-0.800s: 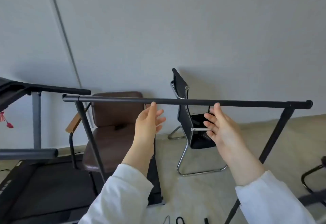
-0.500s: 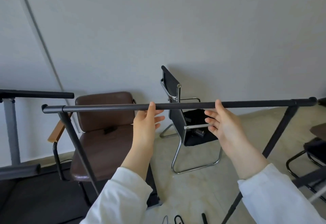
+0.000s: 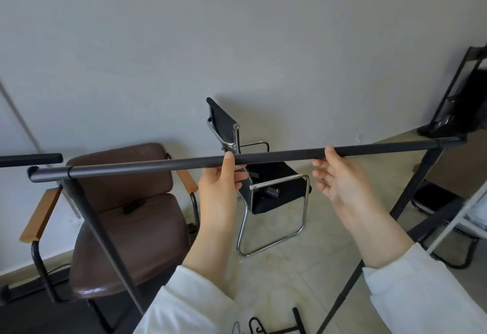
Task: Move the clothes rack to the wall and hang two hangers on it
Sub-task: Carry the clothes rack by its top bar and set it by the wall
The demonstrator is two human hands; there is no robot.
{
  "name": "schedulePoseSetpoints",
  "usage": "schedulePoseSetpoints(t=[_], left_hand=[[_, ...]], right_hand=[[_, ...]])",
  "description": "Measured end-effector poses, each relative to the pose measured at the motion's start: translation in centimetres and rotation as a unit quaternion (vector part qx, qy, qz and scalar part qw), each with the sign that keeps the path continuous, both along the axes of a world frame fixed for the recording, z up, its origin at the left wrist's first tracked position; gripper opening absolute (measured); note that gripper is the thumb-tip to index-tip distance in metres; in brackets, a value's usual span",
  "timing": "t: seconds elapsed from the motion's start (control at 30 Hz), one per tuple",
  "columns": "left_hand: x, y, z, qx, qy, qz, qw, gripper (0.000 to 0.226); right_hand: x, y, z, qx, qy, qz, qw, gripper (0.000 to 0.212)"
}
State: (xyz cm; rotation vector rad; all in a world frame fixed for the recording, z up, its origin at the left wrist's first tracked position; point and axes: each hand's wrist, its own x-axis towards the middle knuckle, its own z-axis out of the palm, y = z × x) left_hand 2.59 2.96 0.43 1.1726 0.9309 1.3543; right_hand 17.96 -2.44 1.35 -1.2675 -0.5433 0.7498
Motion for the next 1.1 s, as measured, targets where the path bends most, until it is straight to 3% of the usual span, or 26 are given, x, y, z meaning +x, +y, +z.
schedulePoseSetpoints(t=[0.37,1.1], left_hand=[[6.7,-7.3,3.0,0.030,0.011,-0.072,0.997,0.022],[23.6,-33.2,3.8,0.029,0.018,-0.302,0.953,0.024]], right_hand=[[5.3,-10.1,2.1,0.030,0.002,-0.078,0.997,0.022],[17.4,-41.7,3.0,0.034,-0.011,-0.305,0.952,0.024]])
